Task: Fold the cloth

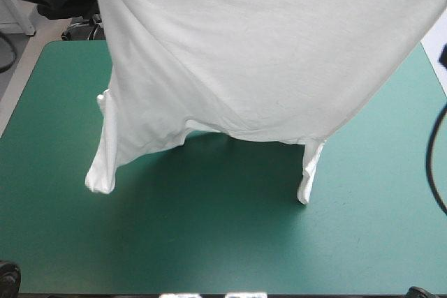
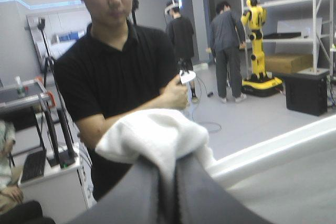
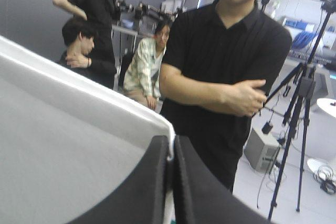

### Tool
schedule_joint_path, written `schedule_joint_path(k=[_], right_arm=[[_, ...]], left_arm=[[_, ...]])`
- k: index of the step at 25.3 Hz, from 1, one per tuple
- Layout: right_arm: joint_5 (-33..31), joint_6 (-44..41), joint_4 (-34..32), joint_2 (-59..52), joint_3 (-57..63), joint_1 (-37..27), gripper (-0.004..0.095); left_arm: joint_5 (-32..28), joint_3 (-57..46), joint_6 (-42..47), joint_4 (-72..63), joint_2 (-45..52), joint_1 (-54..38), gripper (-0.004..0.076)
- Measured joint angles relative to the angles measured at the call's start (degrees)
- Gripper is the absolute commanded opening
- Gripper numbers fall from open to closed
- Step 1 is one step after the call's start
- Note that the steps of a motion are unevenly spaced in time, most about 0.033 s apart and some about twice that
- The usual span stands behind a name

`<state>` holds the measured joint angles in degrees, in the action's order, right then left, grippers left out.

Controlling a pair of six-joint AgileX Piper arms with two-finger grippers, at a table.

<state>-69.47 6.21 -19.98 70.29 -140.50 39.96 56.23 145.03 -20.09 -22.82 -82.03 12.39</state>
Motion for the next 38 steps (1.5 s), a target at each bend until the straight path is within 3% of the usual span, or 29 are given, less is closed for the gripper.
schedule_joint_path(k=[9,14,17,22,27,32,38], right_arm=[[7.5,-0.2,5.8,-1.2,-6.9,0.0,-0.0017],[10.6,-0.2,5.6,-0.4,-6.7,0.0,-0.0017],[14.1,-1.4,2.6,1.7,-6.7,0.0,-0.0017],[16.7,-9.7,-11.0,10.3,-6.7,0.0,-0.0018],[20.2,-17.3,-17.4,19.6,-6.7,-3.2,-0.0018],[28.8,-20.1,-8.8,26.1,-6.6,-14.2,-0.0018],[38.9,-15.5,5.5,28.0,-6.4,-26.0,-0.0017]], left_arm=[[-0.6,3.6,-3.0,-1.5,12.3,0.0,-0.0018],[-0.4,3.6,-2.9,0.8,12.3,0.0,-0.0018],[-0.8,3.3,-0.6,3.2,10.0,0.0,-0.0018],[-2.0,1.9,2.8,5.4,1.7,0.0,-0.0018],[-8.6,1.3,6.4,8.5,-7.3,0.0,-0.0018],[-19.6,1.0,8.2,10.0,-14.8,0.0,-0.0018],[-30.5,0.9,8.0,10.0,-18.9,0.0,-0.0018]])
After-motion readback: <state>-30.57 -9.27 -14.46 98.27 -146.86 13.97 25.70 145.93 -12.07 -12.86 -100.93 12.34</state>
